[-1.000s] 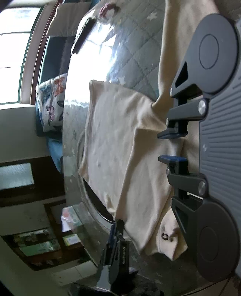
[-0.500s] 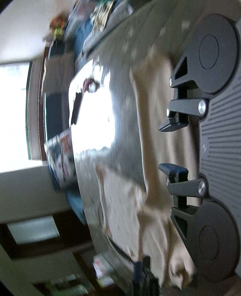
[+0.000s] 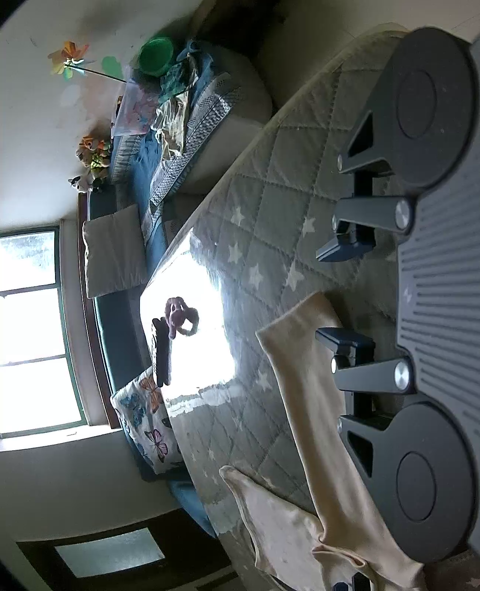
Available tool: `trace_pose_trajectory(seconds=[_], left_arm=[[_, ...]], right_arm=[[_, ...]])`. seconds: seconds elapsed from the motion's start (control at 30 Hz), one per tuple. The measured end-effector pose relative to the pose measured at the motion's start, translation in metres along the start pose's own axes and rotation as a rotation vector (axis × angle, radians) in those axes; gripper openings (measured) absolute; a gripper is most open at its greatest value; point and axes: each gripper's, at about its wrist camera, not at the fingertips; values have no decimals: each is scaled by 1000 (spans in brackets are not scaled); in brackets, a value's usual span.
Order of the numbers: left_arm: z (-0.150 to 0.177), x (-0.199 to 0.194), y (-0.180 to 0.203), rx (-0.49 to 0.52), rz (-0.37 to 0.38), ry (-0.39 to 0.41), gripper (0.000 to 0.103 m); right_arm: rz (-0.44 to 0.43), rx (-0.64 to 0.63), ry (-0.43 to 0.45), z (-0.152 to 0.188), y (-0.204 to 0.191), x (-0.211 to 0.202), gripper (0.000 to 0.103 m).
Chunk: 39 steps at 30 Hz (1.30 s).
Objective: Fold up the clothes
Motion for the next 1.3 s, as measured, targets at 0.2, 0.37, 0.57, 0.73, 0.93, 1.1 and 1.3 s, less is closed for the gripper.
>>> trace_pose_trajectory(seconds=[0.2,0.37,0.57,0.73,0.93,1.1,1.3], left_arm=[[-3,0,4,2,-7,-1,44],[-3,1,7,12,-7,3,44],[-3,3,8,14,-3,12,45],[1,-9,-1,2,-2,44,48],[17,-35,-36,-71,-54,85,51],[43,-60,-72,-144,-118,106,52],[81,-81,-112,-235,-181,99,52]], right_arm=[[-42,31,-2,-1,3,12,16],[-65,42,21,-2,3,6,5],[-131,33,82,-22,-10,-17,5],[-210,-45,136,-42,-44,-40,4],[-336,-188,185,-65,-116,-58,4],[-430,-301,183,-73,-182,-55,4],[-532,-423,129,-61,-266,-40,4]])
Point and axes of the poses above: each gripper's, at about its wrist camera, not at the fingertips, and x roughly the way its jaws point, y to its right, z to its underside, and after that the axes turned 5 degrees about -z, right-handed
